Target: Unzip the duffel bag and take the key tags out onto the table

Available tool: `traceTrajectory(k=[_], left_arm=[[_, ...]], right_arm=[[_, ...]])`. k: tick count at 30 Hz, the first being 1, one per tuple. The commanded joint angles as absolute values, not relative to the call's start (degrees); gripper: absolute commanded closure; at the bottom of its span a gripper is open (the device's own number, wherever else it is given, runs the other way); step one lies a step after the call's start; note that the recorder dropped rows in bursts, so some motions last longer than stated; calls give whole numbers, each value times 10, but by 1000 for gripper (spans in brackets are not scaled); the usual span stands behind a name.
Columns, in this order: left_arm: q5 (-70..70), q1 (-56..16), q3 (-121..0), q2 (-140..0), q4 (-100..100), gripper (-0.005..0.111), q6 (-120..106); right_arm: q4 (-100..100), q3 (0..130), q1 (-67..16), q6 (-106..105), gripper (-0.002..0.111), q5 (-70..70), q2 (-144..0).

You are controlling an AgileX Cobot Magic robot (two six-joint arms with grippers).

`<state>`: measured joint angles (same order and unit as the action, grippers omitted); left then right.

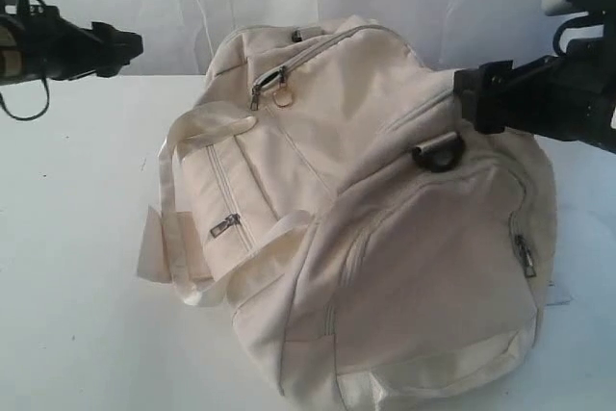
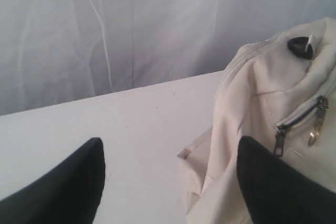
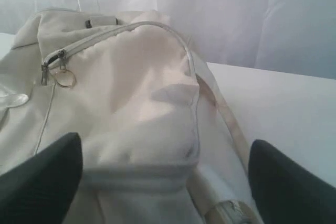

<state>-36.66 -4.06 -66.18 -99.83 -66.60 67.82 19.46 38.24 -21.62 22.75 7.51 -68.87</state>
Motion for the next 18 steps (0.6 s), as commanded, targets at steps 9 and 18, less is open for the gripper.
traceTrajectory(k=[9,18], left_arm=[[-364,-93,-865,-1177,-831,34,833],[-393,-95,-884,-1195,-999,34,909]], right_arm=[[191,388,-211,232,28,34,-681],[191,388,-229,232,28,39,-681]])
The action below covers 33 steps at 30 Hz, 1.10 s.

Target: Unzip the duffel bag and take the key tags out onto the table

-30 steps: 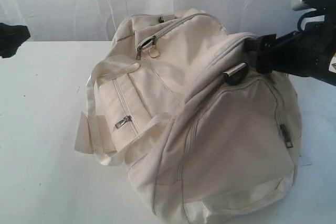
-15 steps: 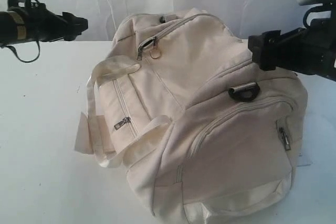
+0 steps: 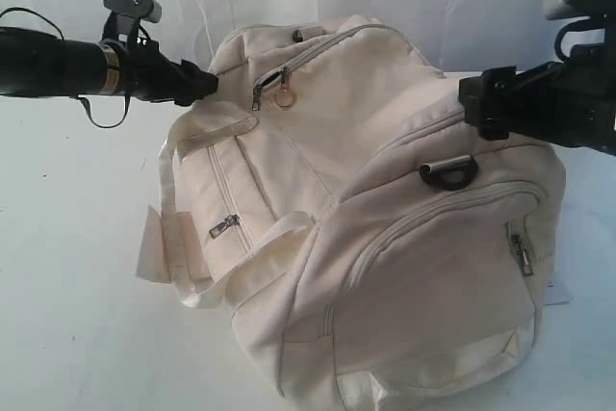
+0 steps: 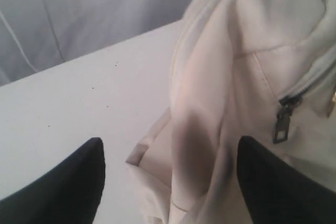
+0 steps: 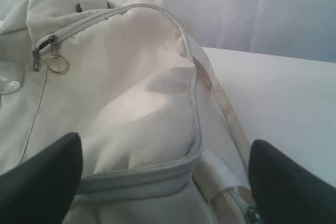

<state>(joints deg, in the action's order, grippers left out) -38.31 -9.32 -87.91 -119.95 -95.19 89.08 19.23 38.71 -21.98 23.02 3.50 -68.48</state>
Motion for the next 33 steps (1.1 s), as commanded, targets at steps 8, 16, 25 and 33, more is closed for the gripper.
traceTrajectory(k=[8,16,25,33], left_arm=[[-378,-105,-884,-1213,-999,34,915],[-297,-140,-886,-1244,-999,42,913],[-291,-140,-886,-1244,-991,107,913],[-314,-136,-886,-1235,-999,107,987]], right_arm=[[191,388,-235,232,28,39,-681],[194,388,-279,221,28,-13,-637],[118,388,-356,190,28,-169,-546],[22,387,-430,54,35,-255,-570]])
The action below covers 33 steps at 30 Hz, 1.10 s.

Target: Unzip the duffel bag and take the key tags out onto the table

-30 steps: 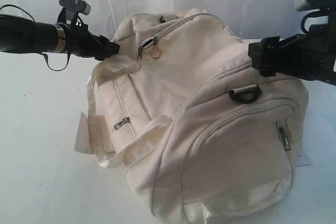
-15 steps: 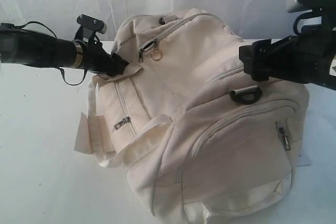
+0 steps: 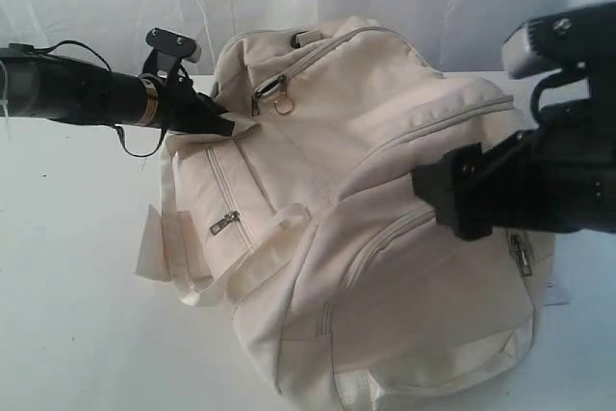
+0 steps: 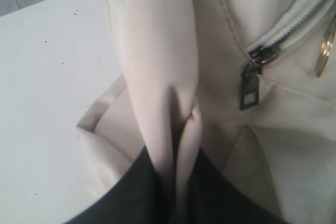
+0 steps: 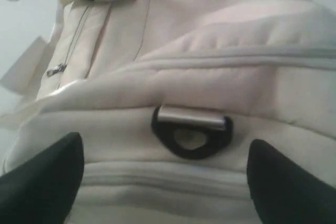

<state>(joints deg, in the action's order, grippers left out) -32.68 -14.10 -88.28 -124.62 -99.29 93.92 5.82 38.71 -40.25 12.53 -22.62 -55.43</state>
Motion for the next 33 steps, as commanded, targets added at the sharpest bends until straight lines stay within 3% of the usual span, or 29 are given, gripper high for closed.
traceTrajectory(k=[1,8,16,23,33], left_arm=[[-323,-133,-886,-1232,-999,107,989],[-435,-86,-886,-1206,-999,107,1054],[-695,15,-862,-1206,-999,107,1098],[-700,101,-769,-1184,-999,107,1135],[-700,124,-552,-1044,-999,107,1137]], right_arm=[[20,387,-436,41,37,-261,-575],[19,386,-440,38,52,-304,-648],[105,386,-439,51,79,-247,-717],[336,388,-383,239,101,-186,-739],[426,425,-268,381,104,10,-824]])
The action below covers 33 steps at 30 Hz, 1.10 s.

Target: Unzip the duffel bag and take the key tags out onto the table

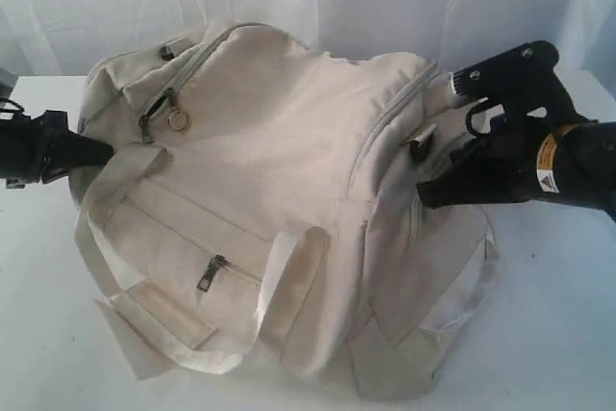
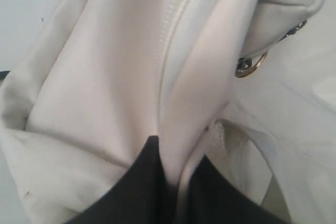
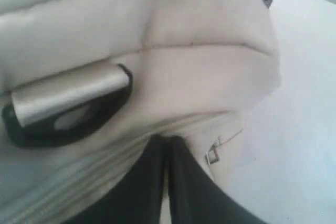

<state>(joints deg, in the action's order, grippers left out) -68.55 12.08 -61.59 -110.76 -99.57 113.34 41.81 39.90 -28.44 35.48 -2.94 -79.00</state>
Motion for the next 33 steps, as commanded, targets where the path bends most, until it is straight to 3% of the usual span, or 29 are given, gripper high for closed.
traceTrajectory(k=[1,8,11,18,24,28,33], left_arm=[[-700,124,-510,-1014,-999,107,1137],[-700,124,-325,-852,-999,107,1140],[-700,124,-278,-803,-999,107,1147],[-700,124,-212,-737,-999,107,1140],[-700,124,-206,-693,-999,107,1163],[-700,124,-206,-658,-999,107,1179],[-700,124,-206,-622,-999,107,1199]], right_arm=[[420,444,-262,392,104,10,-846],[415,509,-257,474,104,0,-791],[395,506,-260,464,101,-139,-712],[79,506,-263,148,108,-303,-579],[-221,506,-263,-167,108,-474,-559],[-262,506,-263,-229,108,-564,-558],[-240,506,-263,-229,108,-545,-558]])
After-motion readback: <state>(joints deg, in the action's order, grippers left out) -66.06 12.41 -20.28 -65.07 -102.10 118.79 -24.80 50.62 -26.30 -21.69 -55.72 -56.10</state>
